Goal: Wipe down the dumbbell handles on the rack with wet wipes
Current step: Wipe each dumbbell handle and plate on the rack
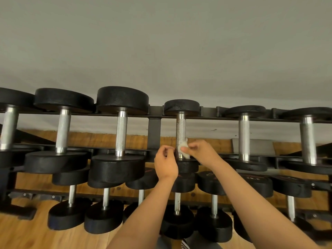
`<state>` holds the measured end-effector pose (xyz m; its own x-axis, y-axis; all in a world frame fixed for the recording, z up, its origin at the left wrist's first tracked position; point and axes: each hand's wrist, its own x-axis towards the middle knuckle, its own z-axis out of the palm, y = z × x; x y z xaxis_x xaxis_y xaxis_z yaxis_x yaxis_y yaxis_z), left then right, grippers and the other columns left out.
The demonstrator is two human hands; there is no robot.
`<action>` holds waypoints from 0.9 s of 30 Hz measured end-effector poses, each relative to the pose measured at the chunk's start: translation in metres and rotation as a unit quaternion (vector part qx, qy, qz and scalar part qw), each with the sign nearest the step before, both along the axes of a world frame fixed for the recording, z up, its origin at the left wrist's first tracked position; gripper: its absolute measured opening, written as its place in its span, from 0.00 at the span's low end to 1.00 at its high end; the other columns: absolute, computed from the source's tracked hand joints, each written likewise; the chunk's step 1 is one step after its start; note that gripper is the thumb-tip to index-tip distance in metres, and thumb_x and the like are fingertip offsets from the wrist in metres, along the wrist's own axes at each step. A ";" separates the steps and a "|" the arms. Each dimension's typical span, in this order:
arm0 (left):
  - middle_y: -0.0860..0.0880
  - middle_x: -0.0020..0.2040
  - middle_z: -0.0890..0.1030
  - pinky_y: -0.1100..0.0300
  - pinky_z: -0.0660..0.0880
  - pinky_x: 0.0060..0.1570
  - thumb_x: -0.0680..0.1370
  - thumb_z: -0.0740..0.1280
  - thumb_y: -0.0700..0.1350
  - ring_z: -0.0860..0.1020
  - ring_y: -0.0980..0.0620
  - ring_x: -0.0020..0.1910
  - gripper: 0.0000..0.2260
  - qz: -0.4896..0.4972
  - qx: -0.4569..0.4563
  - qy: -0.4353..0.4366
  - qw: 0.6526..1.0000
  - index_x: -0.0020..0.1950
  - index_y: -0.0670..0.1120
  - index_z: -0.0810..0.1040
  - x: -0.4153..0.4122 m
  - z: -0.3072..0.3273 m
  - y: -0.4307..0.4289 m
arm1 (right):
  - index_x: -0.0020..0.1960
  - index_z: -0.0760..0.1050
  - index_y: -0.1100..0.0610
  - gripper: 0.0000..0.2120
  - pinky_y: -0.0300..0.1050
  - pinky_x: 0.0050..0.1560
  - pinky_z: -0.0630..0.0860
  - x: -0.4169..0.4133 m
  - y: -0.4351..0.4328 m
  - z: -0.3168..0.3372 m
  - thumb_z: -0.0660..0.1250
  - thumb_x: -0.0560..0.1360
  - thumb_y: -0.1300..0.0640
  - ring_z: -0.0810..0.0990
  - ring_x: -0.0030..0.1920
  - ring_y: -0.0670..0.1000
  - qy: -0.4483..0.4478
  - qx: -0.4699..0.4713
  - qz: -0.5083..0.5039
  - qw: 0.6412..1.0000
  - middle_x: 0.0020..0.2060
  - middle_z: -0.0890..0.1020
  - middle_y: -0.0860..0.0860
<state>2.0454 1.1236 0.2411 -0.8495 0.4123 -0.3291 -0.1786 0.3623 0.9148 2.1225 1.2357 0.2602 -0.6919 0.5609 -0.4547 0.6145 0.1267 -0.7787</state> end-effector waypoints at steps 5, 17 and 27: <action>0.50 0.41 0.81 0.61 0.72 0.45 0.81 0.61 0.40 0.79 0.52 0.44 0.10 0.002 -0.006 0.004 1.000 0.41 0.46 0.77 0.000 -0.002 0.000 | 0.47 0.83 0.55 0.08 0.35 0.40 0.70 -0.001 0.003 0.000 0.73 0.74 0.51 0.77 0.39 0.40 -0.014 -0.005 0.032 0.999 0.39 0.82 0.48; 0.50 0.41 0.81 0.59 0.74 0.48 0.80 0.62 0.40 0.79 0.52 0.45 0.10 0.002 0.002 0.003 1.000 0.41 0.47 0.77 -0.001 -0.004 0.000 | 0.42 0.81 0.56 0.07 0.34 0.40 0.72 0.000 0.000 -0.003 0.72 0.74 0.53 0.78 0.39 0.44 -0.003 -0.034 0.047 0.998 0.36 0.79 0.46; 0.51 0.38 0.79 0.62 0.72 0.43 0.80 0.65 0.45 0.77 0.55 0.39 0.08 -0.012 0.009 0.005 1.000 0.42 0.45 0.77 0.000 -0.003 -0.001 | 0.46 0.84 0.59 0.12 0.38 0.43 0.71 -0.003 0.002 -0.011 0.70 0.76 0.50 0.78 0.43 0.49 0.042 -0.032 0.016 0.998 0.42 0.80 0.51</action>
